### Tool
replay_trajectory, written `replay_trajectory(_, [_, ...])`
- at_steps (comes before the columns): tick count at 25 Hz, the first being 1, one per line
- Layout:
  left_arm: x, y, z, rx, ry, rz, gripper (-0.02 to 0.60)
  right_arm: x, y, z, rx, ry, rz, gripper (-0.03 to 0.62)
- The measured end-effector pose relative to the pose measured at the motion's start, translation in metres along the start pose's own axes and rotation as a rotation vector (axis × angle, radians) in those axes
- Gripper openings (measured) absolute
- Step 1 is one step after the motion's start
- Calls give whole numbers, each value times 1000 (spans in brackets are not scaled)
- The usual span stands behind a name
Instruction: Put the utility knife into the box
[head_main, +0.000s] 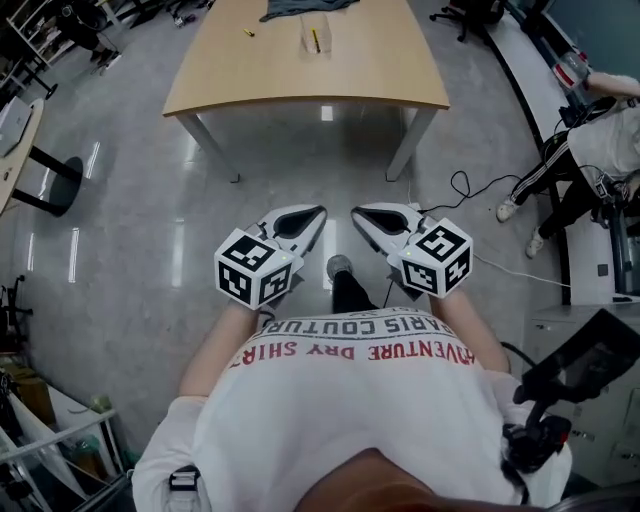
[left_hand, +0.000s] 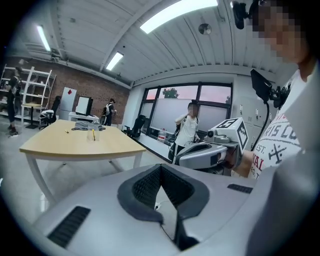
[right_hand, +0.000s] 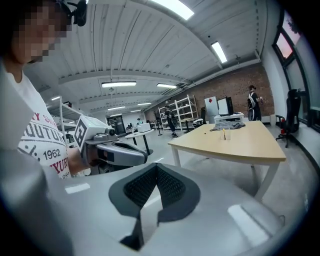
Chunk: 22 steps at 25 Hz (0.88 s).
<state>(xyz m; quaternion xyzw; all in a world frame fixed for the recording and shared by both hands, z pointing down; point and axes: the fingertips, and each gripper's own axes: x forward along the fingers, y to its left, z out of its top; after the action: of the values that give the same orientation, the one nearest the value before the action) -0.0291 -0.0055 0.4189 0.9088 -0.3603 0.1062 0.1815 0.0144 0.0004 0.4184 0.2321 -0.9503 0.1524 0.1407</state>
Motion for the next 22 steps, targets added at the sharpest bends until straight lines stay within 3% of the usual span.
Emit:
replay_trajectory(5, [-85,-65,-30,11,-23,7,3,-36,107,-18,-29,0,10,2])
replay_trajectory(10, [-129,-125,-26,57,-59,15,3,-75,162,-11,-70,-16,34,2])
replay_trajectory(15, [-142,-178,-35,81,-75,40,3,-120,186,-18,-50,-55,66,2])
replay_trajectory(22, [-121,-264,-74,21,-98,49,3,-203,195,-78,-25,-25,59,2])
